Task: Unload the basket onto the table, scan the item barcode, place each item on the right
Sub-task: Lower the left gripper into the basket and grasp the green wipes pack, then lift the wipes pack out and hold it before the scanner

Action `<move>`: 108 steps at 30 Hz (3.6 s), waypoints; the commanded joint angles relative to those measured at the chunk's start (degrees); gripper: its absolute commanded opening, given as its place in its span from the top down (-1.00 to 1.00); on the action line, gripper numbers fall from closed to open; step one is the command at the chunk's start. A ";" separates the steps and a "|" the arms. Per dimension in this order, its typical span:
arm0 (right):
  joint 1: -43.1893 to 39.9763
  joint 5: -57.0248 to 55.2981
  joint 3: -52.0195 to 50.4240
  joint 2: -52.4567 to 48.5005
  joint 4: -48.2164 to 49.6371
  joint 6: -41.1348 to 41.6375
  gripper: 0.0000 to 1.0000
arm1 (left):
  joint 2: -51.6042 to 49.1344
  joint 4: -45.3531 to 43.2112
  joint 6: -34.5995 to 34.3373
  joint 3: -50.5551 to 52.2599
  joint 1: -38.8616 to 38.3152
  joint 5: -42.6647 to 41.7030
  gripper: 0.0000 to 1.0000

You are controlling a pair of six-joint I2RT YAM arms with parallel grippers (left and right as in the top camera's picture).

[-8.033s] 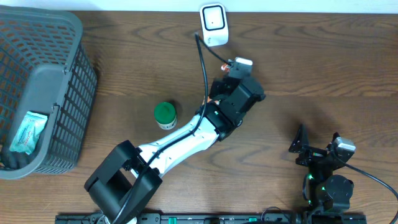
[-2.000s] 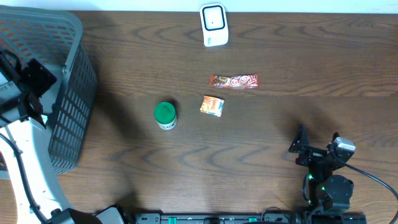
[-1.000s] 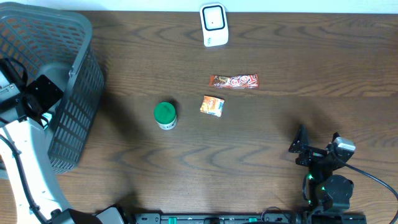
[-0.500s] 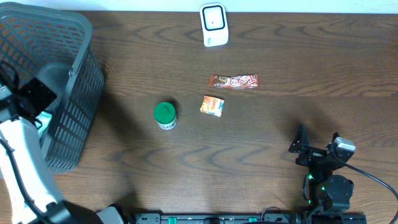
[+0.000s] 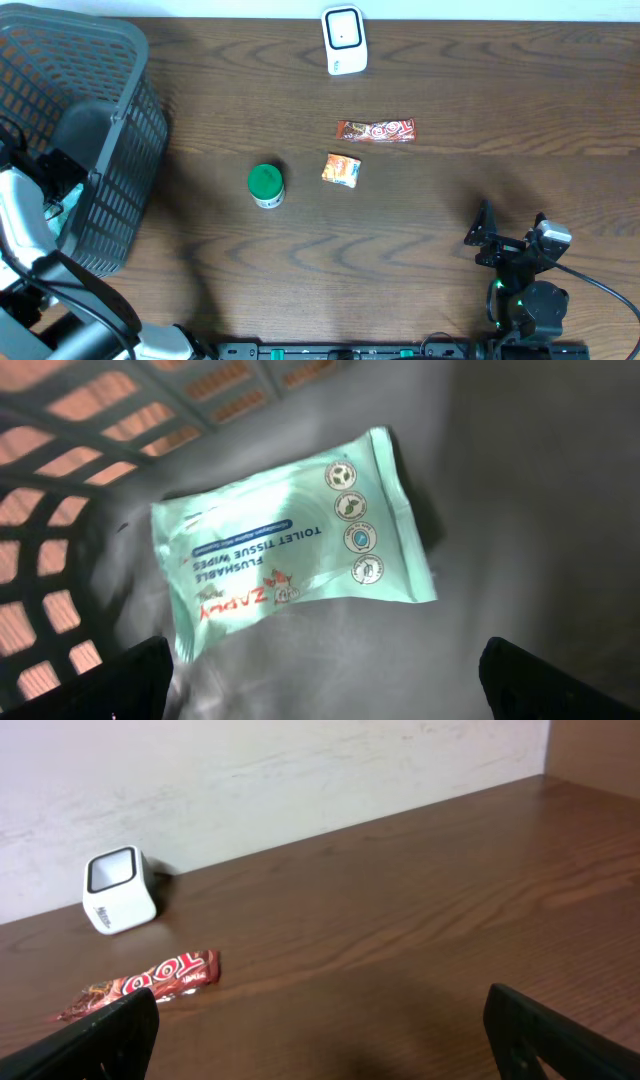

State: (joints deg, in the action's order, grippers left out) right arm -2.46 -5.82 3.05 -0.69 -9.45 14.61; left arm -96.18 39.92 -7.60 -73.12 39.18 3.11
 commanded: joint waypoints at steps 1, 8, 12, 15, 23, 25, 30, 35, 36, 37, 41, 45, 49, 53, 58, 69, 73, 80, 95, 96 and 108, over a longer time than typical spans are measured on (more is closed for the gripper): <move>-0.46 -0.28 -0.26 0.26 0.04 -0.11 -0.99 | -3.39 -0.15 10.29 -1.09 0.02 0.57 -0.96; -0.46 -0.28 -0.26 0.26 0.02 -0.09 -0.99 | -8.31 -1.99 16.74 -1.09 0.02 4.61 -0.96; -0.46 -0.28 -0.26 0.26 0.04 -0.11 -0.99 | -10.36 -4.09 18.80 -1.09 0.02 9.18 -0.96; -0.46 -0.28 -0.26 0.26 0.04 -0.11 -0.99 | -11.54 -4.46 20.20 -1.09 0.02 9.40 -0.91; -0.46 -0.28 -0.26 0.26 0.04 -0.11 -0.98 | -13.14 -4.85 23.67 -1.09 0.02 9.66 0.24; -0.46 -0.28 -0.26 0.26 0.02 -0.11 -0.99 | -13.14 -5.14 23.65 -1.05 0.02 9.75 0.63; -0.46 -0.28 -0.26 0.26 0.04 -0.11 -0.98 | -12.98 -5.99 23.28 -1.07 0.02 10.01 0.85; -0.46 -0.28 -0.26 0.26 0.04 -0.11 -0.99 | -10.47 -6.08 18.91 -1.07 -0.02 9.99 0.86; -0.46 -0.28 -0.26 0.26 0.04 -0.11 -0.98 | -9.03 -6.23 15.93 -1.07 -0.02 9.68 0.86; -0.46 -0.28 -0.26 0.26 0.04 -0.11 -0.99 | -7.76 -6.25 14.45 -1.14 -0.02 8.37 0.86; -0.46 -0.26 -0.26 0.26 0.04 -0.11 -0.98 | -1.77 -6.75 11.04 -1.16 -0.02 -1.44 0.86; -0.46 -0.28 -0.26 0.26 0.02 -0.11 -0.99 | 4.72 -7.23 2.14 -1.16 -0.02 -11.43 0.85; -0.46 -0.28 -0.26 0.26 0.04 -0.11 -0.98 | 11.82 -7.76 -6.32 -1.16 -0.02 -24.59 0.85; -0.46 -0.28 -0.26 0.26 0.04 -0.11 -0.99 | 16.39 -8.13 -9.70 -1.16 -0.02 -25.49 0.85; -0.46 -0.28 -0.26 0.26 0.04 -0.11 -0.99 | 22.01 -9.49 -9.70 -1.16 -0.04 -32.85 0.85; -0.46 -0.28 -0.26 0.26 0.02 -0.11 -0.99 | 28.74 -9.66 -9.70 -1.16 -1.64 -43.74 0.85; -0.46 -0.28 -0.26 0.26 0.04 -0.11 -0.99 | 29.79 -9.86 -9.68 -1.16 -4.83 -45.18 0.85; -0.46 -0.28 -0.26 0.26 0.04 -0.11 -0.99 | 30.40 -10.93 -9.68 -1.16 -11.04 -45.62 0.85; -0.46 -0.28 -0.26 0.26 0.04 -0.11 -0.98 | 30.40 -10.91 -9.66 -1.16 -24.11 -46.03 0.85; -0.46 -0.28 -0.26 0.26 0.04 -0.11 -0.98 | 30.40 -10.88 -9.66 -1.16 -25.18 -46.03 0.85; -0.46 -0.28 -0.26 0.26 0.04 -0.11 -0.98 | 30.34 -10.67 -8.61 -1.16 -38.58 -46.03 0.85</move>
State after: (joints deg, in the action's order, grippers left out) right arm -2.46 -5.82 3.03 -0.69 -9.45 14.61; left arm -66.74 29.56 -16.91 -73.87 3.11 -41.93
